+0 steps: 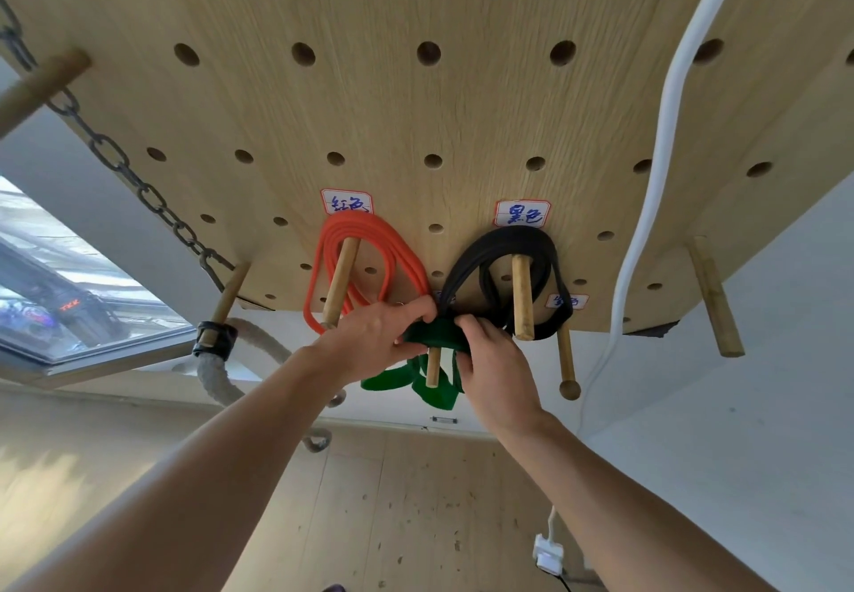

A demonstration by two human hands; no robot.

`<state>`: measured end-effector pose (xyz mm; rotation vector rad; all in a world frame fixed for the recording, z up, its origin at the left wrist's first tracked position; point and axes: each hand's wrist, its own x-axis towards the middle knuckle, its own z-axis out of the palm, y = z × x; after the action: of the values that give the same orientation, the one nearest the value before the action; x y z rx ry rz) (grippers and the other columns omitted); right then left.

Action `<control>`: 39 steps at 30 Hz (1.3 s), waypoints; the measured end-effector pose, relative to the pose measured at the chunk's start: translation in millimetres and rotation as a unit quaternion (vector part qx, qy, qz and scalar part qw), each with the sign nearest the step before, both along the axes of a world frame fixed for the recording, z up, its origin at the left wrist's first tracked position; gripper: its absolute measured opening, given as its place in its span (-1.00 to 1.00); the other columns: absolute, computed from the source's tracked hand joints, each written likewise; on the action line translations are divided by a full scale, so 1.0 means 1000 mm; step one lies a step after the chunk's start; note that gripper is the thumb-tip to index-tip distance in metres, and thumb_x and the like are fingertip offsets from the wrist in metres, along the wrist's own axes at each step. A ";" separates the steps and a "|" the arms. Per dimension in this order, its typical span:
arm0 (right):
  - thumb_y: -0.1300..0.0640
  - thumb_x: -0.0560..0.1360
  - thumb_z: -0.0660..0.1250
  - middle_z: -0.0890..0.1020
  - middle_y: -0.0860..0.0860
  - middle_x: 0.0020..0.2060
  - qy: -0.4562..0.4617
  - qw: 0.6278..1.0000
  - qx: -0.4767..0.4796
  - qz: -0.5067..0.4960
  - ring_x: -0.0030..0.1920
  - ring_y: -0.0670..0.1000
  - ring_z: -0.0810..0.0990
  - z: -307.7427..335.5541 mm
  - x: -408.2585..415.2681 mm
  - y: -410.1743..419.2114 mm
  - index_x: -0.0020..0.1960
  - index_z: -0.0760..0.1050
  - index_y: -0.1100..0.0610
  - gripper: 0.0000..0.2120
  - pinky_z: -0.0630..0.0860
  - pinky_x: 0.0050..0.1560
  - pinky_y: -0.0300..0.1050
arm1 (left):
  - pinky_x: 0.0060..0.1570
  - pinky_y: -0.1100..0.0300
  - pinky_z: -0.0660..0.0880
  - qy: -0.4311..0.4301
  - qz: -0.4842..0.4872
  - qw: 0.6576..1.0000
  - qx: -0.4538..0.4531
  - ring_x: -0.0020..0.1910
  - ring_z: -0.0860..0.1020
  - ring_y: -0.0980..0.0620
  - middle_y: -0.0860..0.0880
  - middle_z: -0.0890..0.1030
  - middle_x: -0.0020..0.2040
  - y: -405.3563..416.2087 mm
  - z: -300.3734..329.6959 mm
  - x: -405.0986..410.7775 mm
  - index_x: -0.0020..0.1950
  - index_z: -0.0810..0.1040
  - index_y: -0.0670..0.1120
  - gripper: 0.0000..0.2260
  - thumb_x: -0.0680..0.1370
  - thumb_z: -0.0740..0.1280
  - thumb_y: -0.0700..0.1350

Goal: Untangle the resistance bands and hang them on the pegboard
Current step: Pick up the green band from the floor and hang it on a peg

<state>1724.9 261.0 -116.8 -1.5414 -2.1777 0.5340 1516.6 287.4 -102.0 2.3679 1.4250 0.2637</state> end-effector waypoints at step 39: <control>0.16 0.62 0.22 0.46 -0.02 0.23 -0.066 0.975 -0.106 0.183 0.10 -0.04 0.51 -0.050 -0.069 -0.157 0.33 0.36 0.05 -0.71 0.55 0.10 -0.14 | 0.02 0.02 0.61 0.085 0.299 0.943 -0.114 0.13 0.61 -0.07 -0.02 0.54 0.32 -0.249 -0.046 -0.042 0.36 0.38 0.03 -0.71 0.64 0.27 -0.07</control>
<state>1656.3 104.1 -167.1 -1.3094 -2.5994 0.8248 1474.6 38.0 -148.2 1.7583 2.1108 0.0376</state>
